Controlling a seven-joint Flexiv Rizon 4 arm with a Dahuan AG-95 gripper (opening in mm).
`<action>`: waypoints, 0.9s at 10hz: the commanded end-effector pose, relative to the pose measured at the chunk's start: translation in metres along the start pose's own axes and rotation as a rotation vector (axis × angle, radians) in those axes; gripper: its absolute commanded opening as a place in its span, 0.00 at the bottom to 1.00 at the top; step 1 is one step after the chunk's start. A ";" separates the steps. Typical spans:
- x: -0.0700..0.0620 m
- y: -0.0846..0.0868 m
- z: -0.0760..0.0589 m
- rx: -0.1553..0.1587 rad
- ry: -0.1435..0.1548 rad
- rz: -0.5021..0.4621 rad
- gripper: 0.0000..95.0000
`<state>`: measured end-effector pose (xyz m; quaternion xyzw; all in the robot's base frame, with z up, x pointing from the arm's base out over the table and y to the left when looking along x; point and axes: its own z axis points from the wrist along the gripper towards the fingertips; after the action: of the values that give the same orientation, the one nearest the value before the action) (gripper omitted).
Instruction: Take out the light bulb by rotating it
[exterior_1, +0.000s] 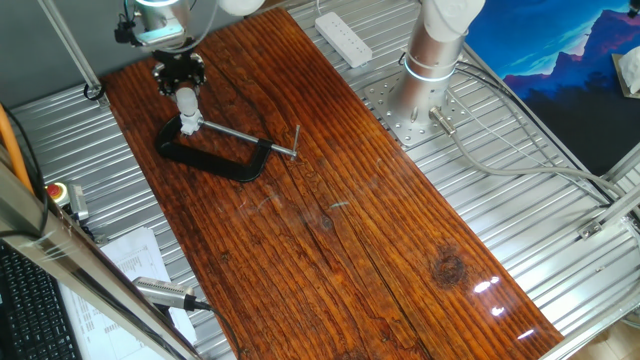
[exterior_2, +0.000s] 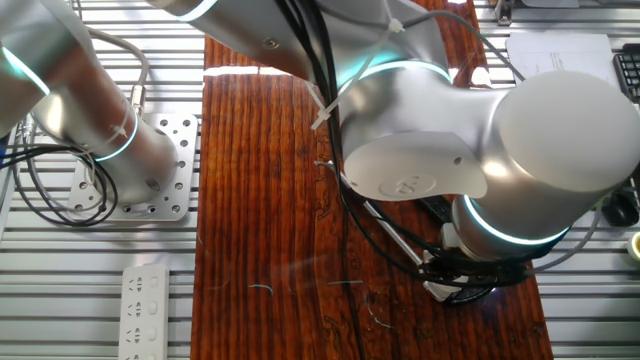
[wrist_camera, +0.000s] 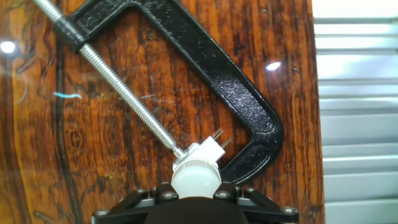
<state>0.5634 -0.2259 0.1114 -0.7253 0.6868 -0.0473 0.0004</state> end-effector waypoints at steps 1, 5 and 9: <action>-0.001 0.000 0.001 0.001 -0.001 -0.088 0.00; -0.003 0.000 0.001 -0.002 0.001 -0.231 0.00; -0.007 -0.001 0.002 -0.003 0.005 -0.335 0.00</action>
<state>0.5644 -0.2208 0.1111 -0.8243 0.5641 -0.0480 -0.0102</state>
